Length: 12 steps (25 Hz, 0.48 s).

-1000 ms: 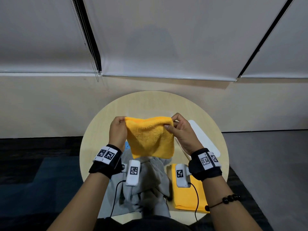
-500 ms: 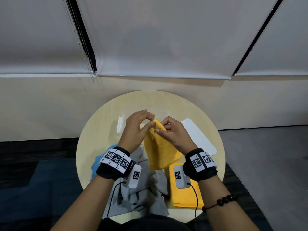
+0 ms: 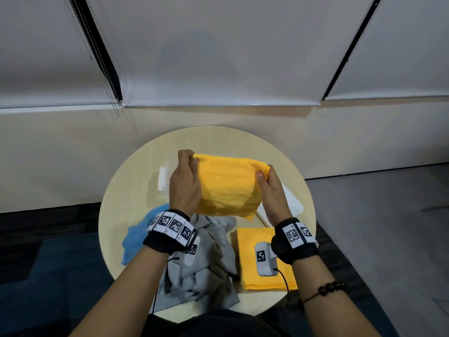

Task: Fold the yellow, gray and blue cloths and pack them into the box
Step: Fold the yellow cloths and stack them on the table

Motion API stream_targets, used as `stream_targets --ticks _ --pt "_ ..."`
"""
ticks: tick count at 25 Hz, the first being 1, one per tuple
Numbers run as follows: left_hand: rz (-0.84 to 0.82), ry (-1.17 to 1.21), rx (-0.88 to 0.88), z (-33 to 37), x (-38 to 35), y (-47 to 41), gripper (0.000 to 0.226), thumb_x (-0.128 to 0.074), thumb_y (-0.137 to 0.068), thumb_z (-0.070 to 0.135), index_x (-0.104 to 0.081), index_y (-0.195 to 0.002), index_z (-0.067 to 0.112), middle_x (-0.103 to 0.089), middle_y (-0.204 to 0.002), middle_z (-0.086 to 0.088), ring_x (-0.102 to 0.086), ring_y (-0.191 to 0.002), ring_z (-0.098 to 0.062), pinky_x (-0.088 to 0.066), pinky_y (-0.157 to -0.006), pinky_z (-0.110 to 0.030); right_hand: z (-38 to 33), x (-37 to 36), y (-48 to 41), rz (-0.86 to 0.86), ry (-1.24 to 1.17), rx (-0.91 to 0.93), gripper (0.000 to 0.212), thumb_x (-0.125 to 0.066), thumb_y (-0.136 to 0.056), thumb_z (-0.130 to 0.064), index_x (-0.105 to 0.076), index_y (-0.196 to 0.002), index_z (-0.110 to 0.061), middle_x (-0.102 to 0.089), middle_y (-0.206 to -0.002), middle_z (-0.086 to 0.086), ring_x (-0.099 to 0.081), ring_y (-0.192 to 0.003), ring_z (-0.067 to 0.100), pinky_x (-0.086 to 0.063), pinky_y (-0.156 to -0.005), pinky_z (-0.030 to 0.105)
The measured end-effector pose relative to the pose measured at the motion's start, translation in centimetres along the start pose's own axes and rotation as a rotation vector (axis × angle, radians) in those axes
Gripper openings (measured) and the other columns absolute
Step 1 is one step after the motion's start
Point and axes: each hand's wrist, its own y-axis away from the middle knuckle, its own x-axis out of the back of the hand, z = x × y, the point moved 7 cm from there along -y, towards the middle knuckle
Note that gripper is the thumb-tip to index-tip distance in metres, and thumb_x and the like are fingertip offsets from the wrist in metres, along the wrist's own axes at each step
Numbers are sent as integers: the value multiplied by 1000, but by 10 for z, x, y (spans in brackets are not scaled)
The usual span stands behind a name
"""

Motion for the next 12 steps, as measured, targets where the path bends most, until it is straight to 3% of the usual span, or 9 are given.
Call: stream_targets --ticks 2,4,7,12 --pt "-16 12 51 -7 -18 11 9 -31 -109 32 -37 -112 26 -49 -70 8 -50 -62 -9 -31 -51 -25 1 9 9 99 149 63 19 -34 -107 -44 -47 -106 -31 -58 -91 -8 -56 -82 -2 -46 -75 35" --pt "-64 -1 114 -16 -39 24 7 -30 -109 30 -36 -111 26 -50 -72 7 -51 -65 -11 -33 -52 -25 12 20 19 169 296 71 17 -29 -108 -44 -44 -104 -35 -56 -77 -6 -55 -67 0 -41 -61 31" --pt "-170 -23 222 -35 -71 51 6 -28 -109 28 -33 -106 28 -51 -73 2 -51 -65 -14 -34 -51 -27 42 39 28 172 412 8 13 -29 -109 -38 -42 -105 -36 -59 -73 -1 -60 -69 11 -41 -57 27" --pt "-363 -92 308 -54 -122 99 6 -27 -107 26 -30 -103 28 -49 -71 -2 -48 -61 -17 -33 -53 -29 103 72 46 159 528 -145 15 -29 -109 -42 -37 -100 -32 -58 -79 1 -58 -72 16 -39 -57 25"
